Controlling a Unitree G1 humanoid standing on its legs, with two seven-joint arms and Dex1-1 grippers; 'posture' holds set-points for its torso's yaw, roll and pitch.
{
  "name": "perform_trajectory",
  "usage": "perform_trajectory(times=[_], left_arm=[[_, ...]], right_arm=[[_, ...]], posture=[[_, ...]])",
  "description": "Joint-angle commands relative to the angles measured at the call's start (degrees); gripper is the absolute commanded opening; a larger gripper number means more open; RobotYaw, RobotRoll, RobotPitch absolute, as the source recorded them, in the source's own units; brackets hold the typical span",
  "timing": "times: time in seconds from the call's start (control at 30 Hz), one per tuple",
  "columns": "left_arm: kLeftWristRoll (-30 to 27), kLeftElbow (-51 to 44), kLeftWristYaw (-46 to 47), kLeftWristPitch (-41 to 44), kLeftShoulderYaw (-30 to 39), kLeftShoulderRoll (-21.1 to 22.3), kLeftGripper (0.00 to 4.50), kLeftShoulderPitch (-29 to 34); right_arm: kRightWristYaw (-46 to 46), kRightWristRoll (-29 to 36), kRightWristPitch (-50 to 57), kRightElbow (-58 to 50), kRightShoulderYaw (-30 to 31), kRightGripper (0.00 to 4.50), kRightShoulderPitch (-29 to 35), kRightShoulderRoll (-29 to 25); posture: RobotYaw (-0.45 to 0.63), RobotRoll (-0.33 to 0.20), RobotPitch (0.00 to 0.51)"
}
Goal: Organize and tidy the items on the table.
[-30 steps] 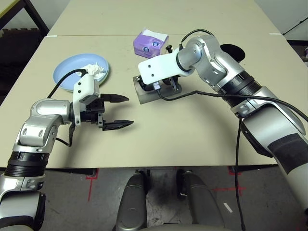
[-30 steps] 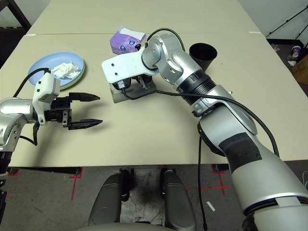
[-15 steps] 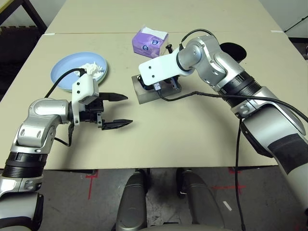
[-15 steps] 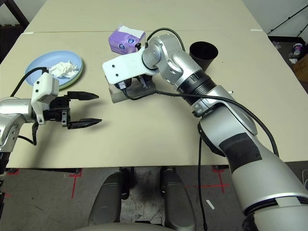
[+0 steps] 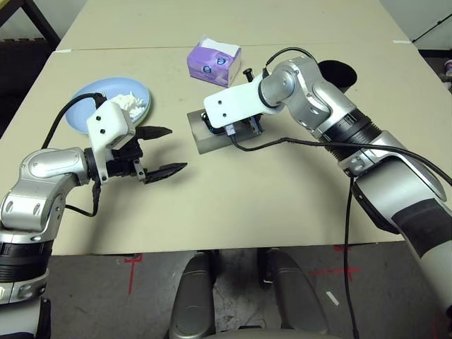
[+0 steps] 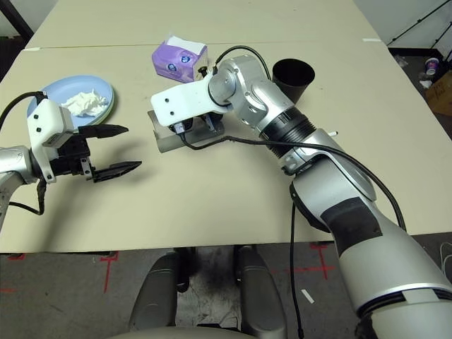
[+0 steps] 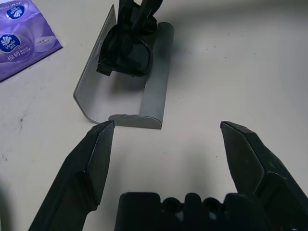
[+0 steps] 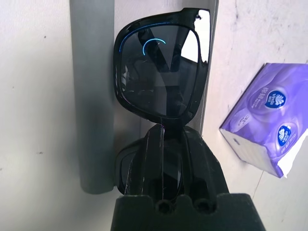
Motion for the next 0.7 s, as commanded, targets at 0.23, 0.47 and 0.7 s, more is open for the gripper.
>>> perform_trajectory(times=[0.23, 0.47, 0.7], left_arm=[[-1.16, -1.05, -0.6, 0.05, 0.13, 0.34, 4.5, 1.31], [-1.56, -0.98, -0.73, 0.19, 0.21, 0.77, 4.5, 1.74], [-1.78, -1.2, -0.69, 0.29, 0.29, 0.9, 4.5, 1.93]], right_arm=[[-0.84, 0.46, -0.78, 2.6, -0.47, 0.37, -3.19, 1.86], [-0.76, -0.25, 0.57, 0.81, 0.45, 0.37, -1.24, 2.51], [-1.52, -1.33, 1.77, 0.32, 0.91, 0.37, -0.4, 3.57]], posture=[[0.04, 0.0, 0.249], [0.05, 0.0, 0.246], [0.05, 0.0, 0.243]])
